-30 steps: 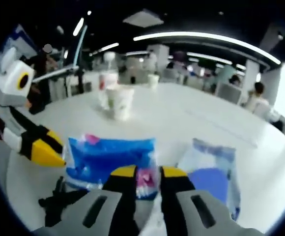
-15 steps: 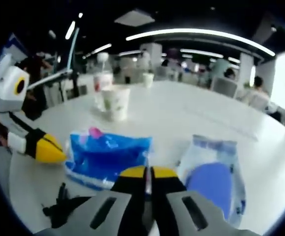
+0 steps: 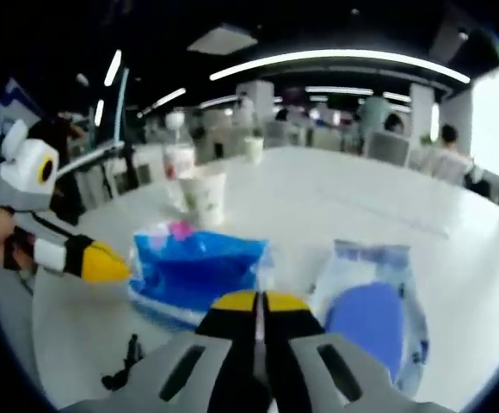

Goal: Arrange the tabletop items into an orderly group along one side of the table until the central work area is clear of visible clutter.

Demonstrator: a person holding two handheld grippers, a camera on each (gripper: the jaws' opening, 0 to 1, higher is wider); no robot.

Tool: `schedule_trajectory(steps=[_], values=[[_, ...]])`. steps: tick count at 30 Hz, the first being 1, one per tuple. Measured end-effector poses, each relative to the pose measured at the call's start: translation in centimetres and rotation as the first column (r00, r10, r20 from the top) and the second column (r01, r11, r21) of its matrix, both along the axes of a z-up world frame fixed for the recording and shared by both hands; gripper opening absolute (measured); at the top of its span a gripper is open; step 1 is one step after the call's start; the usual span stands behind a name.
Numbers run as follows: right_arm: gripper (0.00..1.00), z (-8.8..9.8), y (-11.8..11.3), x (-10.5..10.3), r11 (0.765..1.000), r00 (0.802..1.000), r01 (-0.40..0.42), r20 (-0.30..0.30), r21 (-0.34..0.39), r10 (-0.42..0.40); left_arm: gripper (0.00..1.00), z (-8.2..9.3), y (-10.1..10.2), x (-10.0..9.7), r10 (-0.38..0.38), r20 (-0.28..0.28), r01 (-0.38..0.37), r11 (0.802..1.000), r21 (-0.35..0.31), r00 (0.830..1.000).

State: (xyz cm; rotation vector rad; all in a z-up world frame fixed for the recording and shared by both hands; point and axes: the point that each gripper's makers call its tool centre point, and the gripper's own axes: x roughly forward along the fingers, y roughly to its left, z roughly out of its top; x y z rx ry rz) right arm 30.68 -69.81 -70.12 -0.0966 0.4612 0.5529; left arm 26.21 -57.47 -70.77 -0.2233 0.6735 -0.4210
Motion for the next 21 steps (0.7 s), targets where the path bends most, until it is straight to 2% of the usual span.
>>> schedule_trajectory(steps=[3,8,10,14,21], values=[[0.00,0.5,-0.2,-0.3,0.999,1.000,0.021,-0.017,0.038,-0.021,0.01,0.4,0.2,0.3,0.003,0.006,-0.003,1.000,-0.019,1.000],[0.00,1.6,-0.5,-0.7,0.997,0.999,0.042,-0.011,0.065,-0.042,0.01,1.3,0.1,0.7,-0.020,0.028,0.020,1.000,-0.022,0.999],[0.00,2.2,-0.8,-0.7,0.992,0.997,0.075,-0.013,0.101,-0.074,0.01,2.0,0.0,0.8,-0.014,0.042,0.016,0.999,-0.044,0.999],[0.00,3.4,-1.2,-0.9,0.988,0.996,0.088,-0.001,0.129,-0.089,0.01,2.8,-0.4,1.0,-0.032,0.055,0.035,0.998,-0.056,0.998],[0.00,5.0,-2.3,-1.4,0.972,0.990,0.140,-0.030,0.190,-0.137,0.01,4.1,-1.3,1.5,-0.057,0.077,0.062,0.996,-0.067,0.995]])
